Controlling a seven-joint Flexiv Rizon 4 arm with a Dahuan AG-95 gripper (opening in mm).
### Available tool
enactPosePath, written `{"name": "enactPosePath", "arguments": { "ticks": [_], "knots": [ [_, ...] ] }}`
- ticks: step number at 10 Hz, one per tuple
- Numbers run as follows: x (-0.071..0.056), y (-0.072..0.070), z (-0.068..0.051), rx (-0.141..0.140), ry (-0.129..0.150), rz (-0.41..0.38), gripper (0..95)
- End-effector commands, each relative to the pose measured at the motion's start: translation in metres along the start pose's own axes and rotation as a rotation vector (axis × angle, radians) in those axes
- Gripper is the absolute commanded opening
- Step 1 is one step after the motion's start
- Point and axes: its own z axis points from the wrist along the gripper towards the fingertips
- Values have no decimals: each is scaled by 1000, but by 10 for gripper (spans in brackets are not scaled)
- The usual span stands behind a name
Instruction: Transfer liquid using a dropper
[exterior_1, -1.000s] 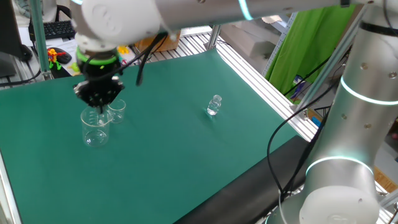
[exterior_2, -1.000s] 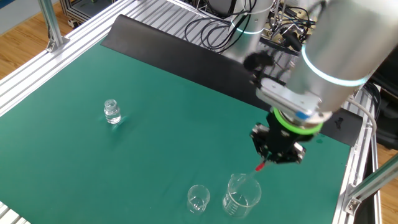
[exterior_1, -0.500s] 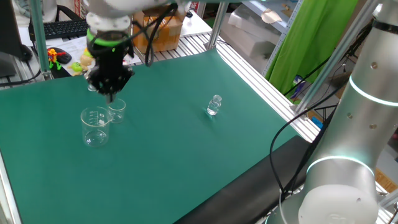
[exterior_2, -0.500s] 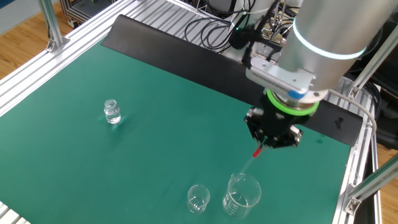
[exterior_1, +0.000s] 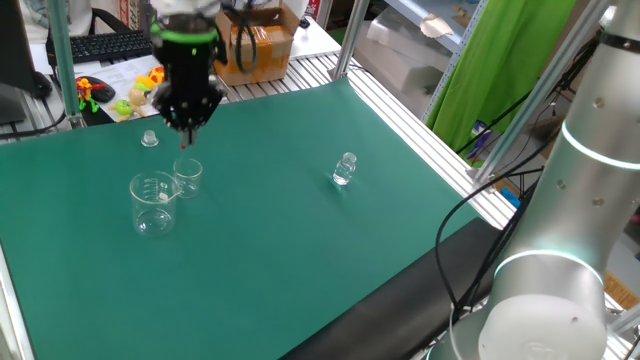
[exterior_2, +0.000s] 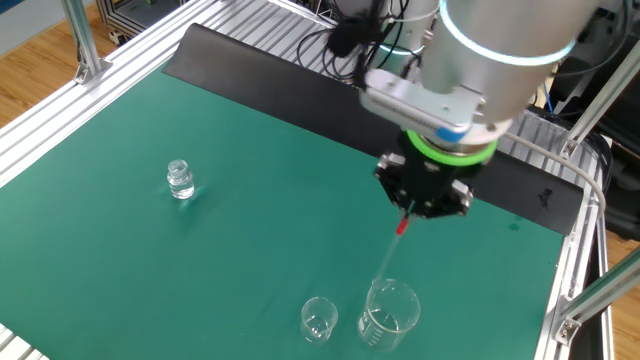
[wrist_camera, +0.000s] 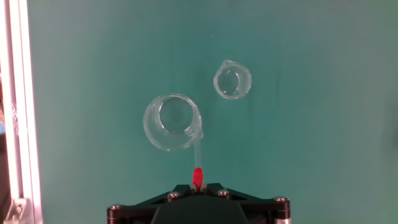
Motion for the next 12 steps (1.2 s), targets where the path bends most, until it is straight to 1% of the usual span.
{"name": "enactPosePath", "arguments": {
  "ticks": [1,3,4,5,8,9,10,12],
  "knots": [
    [10,-12,-11,2,-8,-21,0],
    [7,-19,-16,16,-8,-34,0],
    [2,-28,-17,22,-8,-48,0],
    [0,-35,-14,21,-10,-55,0],
    [-6,-72,5,16,-33,-81,0],
    [-7,-81,11,14,-37,-92,0],
    [-7,-89,15,12,-40,-100,0],
    [-6,-99,21,10,-42,-107,0]
  ]
}}
